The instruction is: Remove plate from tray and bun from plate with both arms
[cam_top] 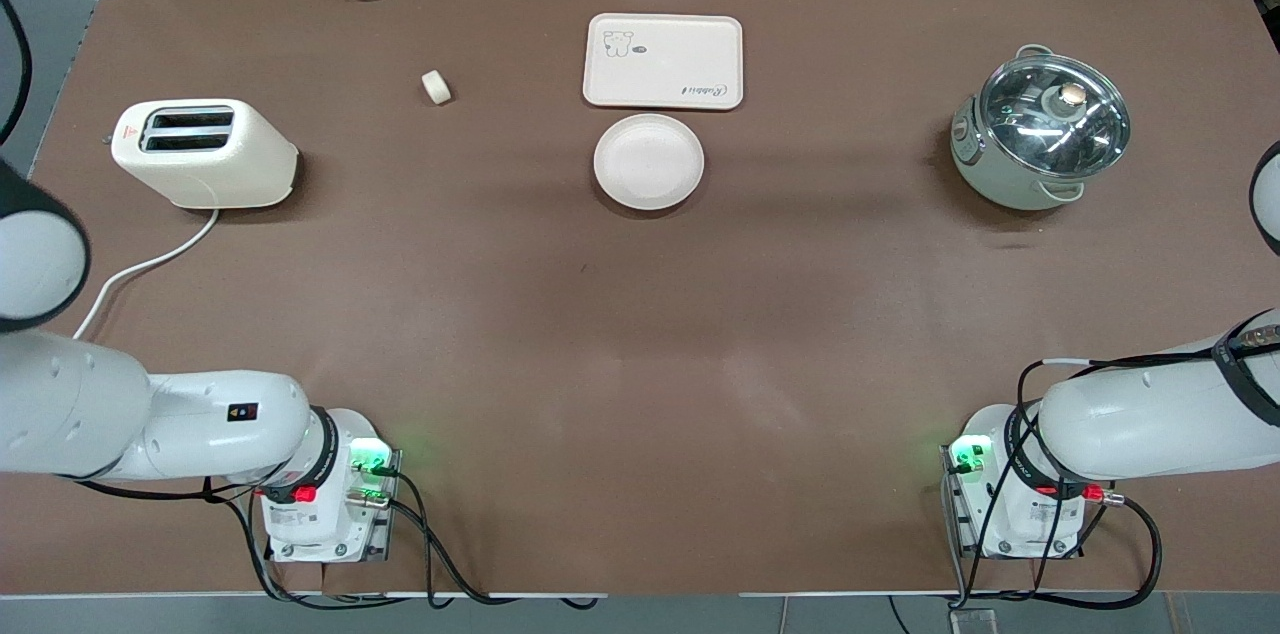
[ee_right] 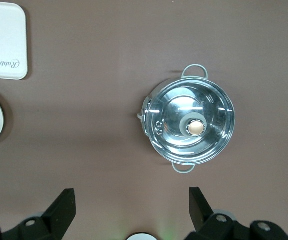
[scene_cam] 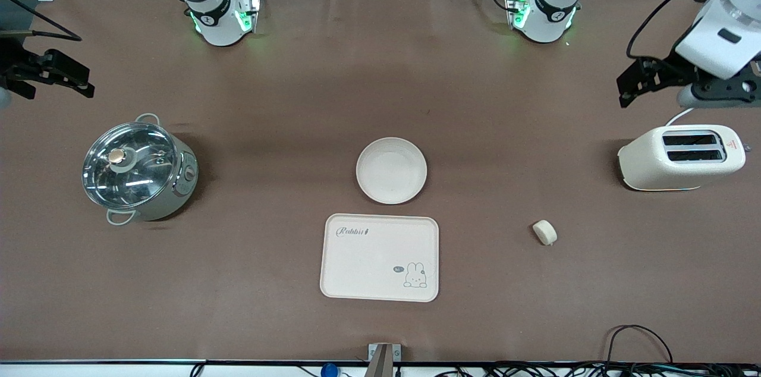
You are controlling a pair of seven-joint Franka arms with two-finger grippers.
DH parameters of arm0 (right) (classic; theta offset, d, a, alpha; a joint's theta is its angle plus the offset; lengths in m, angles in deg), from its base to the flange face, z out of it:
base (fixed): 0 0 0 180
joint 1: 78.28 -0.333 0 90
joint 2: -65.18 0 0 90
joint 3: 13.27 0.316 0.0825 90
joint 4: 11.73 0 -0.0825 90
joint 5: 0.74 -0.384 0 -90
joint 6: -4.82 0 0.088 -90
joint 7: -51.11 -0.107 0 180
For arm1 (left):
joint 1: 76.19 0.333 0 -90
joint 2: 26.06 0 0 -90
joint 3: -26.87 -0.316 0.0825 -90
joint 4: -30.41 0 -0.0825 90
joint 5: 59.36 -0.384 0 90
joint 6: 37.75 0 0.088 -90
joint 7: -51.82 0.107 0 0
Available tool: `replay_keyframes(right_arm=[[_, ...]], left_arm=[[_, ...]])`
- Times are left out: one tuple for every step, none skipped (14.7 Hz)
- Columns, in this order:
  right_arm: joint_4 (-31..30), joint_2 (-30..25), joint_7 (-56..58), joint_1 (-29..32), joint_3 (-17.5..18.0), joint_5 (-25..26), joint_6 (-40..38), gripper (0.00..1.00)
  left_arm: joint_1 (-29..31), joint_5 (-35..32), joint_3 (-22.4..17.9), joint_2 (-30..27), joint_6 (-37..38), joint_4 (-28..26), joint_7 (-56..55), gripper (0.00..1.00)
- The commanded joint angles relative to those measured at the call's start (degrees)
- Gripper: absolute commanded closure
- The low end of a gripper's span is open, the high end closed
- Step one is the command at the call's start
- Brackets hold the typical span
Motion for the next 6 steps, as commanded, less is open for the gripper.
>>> replay_keyframes(right_arm=[[-0.26,-0.47,-0.61,-0.81,-0.18,1.22,0.18,0.0],[-0.26,-0.38,-0.61,-0.72,-0.18,1.04,0.09,0.0],[-0.26,-0.47,-0.61,-0.72,-0.18,1.13,0.09,0.0],[-0.26,-0.47,-0.61,-0.8,-0.18,1.13,0.09,0.0],[-0.26,-0.38,-0.61,-0.72,-0.18,1.21,0.09,0.0],[-0.26,-0.38,-0.61,-0.63,-0.18,1.04,0.26,0.0]], left_arm=[[-2.27,1.13,-1.73,-7.51,-0.15,-8.46,1.25,0.0],[-2.53,1.13,-1.73,-8.22,-0.15,-9.09,2.03,0.0],[-2.1,1.13,-1.65,-8.14,-0.06,-8.83,2.48,0.0],[-1.92,1.13,-1.73,-7.97,0.29,-8.22,2.57,0.0],[-2.01,1.13,-1.73,-7.53,0.98,-6.39,2.22,0.0],[-2.1,1.22,-1.73,-6.48,2.65,-4.72,1.96,0.0]])
